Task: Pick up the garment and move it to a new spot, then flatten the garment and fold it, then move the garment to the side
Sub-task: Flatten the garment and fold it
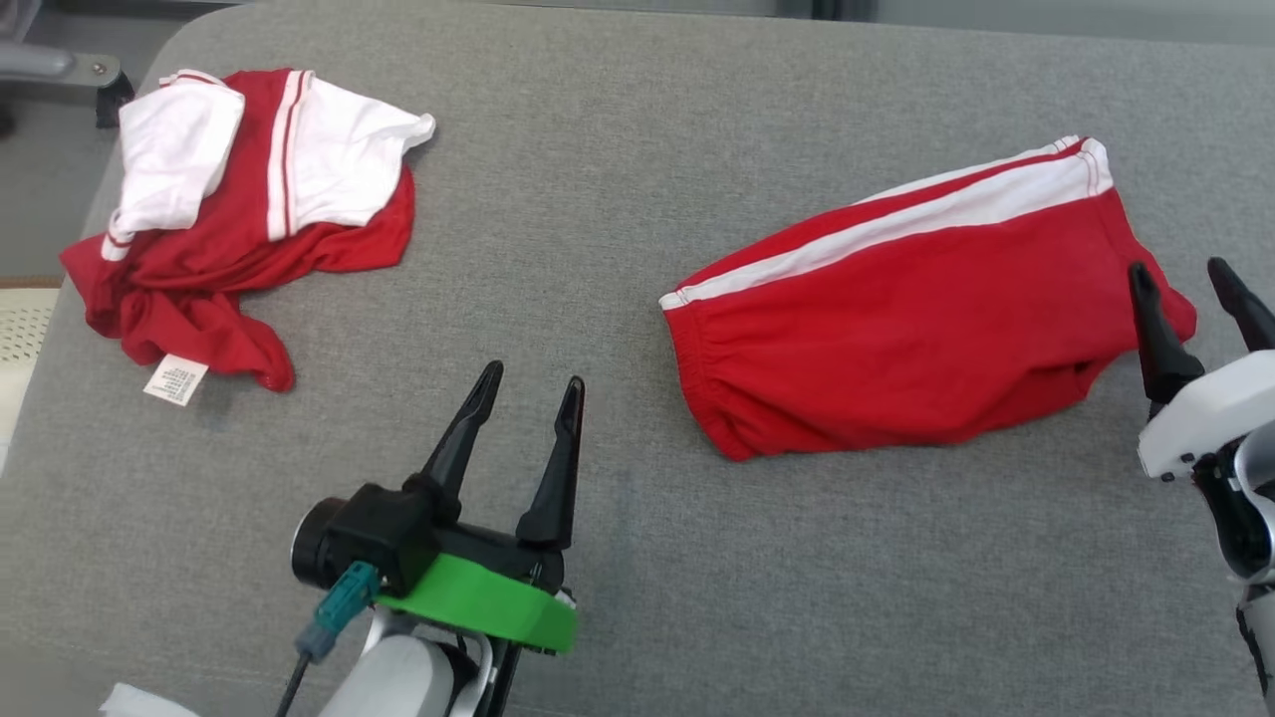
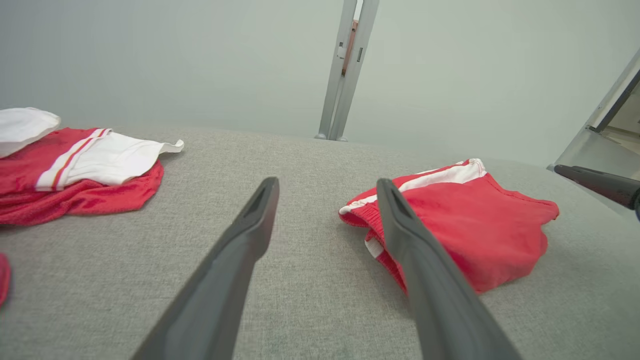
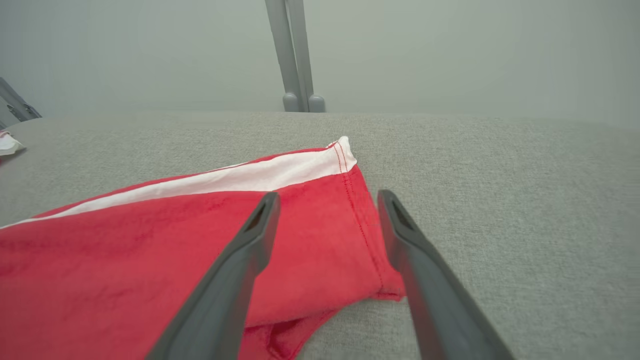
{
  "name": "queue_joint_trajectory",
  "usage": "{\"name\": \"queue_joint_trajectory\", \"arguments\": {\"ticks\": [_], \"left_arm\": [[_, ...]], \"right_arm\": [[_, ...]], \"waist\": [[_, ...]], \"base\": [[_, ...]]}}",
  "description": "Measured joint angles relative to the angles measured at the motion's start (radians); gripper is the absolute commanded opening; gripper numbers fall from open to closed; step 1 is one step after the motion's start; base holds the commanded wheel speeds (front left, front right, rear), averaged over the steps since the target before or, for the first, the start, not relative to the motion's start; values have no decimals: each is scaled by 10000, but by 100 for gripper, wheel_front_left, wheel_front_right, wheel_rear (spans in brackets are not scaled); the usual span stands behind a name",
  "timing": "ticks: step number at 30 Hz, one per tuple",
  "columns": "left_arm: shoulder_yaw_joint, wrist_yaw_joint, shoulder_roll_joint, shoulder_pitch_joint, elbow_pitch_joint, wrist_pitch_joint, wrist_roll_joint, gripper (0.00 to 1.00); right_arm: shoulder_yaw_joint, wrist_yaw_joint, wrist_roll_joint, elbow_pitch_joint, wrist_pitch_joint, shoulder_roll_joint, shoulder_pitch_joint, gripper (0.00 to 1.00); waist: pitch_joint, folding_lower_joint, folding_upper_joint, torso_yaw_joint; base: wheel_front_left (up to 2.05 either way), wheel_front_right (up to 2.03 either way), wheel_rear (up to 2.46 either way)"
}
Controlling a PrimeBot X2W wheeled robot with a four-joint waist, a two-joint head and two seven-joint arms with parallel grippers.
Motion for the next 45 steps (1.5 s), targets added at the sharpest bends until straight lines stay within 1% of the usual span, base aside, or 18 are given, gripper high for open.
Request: {"name": "queue_joint_trajectory", "arguments": {"ticks": [4,6,8,12,16,22,25,30,31,32,33,39,45], "left_arm": [[593,240,-500,637,-433,-6,1066,100],[763,288,-685,826,-600,-2,1580,100],[1009,339,-876,977,-775,-2,2104,100],[1396,430,-1158,1341,-940,-2,2604,100],[1618,431,-1281,1510,-993,-2,2880,100],[1732,337,-1396,1667,-991,-2,3037,100],[1793,334,-1409,1668,-986,-2,3087,100],[1783,320,-1423,1668,-949,-2,3089,100],[1772,309,-1423,1668,-907,-2,3089,100],[1749,288,-1423,1667,-884,-2,3095,100],[1728,268,-1425,1667,-874,-2,3099,100],[1783,228,-1427,1662,-907,-2,3141,100],[1749,-44,-1434,1652,-963,-2,3279,100]], "right_arm": [[-405,-8,-113,242,115,159,250,100],[-654,-8,-134,454,219,157,170,100],[-857,-8,-192,800,353,59,-105,100],[-1358,-8,-658,1567,629,-209,-719,100],[-2000,-8,-1179,2431,1020,-458,-1183,100],[-3091,-4,-1952,3532,1661,-755,-1334,100],[-3317,-4,-2132,3795,1937,-696,-1332,100],[-3480,6,-2263,4102,2276,-738,-1367,100],[-3469,6,-2266,4140,2355,-732,-1408,98],[-3452,8,-2236,4171,2445,-715,-1448,37],[-3423,8,-2184,4178,2504,-704,-1470,0],[-3243,21,-2086,4077,2452,-675,-1500,0],[-3317,6,-2219,3870,2111,-1172,-1235,0]], "waist": [[-237,0,1,386],[-286,0,0,606],[-288,0,0,874],[-213,0,0,1349],[-108,0,0,1817],[81,0,0,2457],[215,0,0,2658],[415,0,0,2761],[426,0,0,2739],[430,0,0,2706],[432,0,0,2675],[444,0,0,2329],[443,0,0,1622]], "base": [[0,0,0],[0,0,0],[0,0,0],[0,0,0],[0,0,0],[0,0,0],[0,0,0],[0,0,0],[0,0,0],[0,0,0],[0,0,0],[0,0,0],[0,0,0]]}}
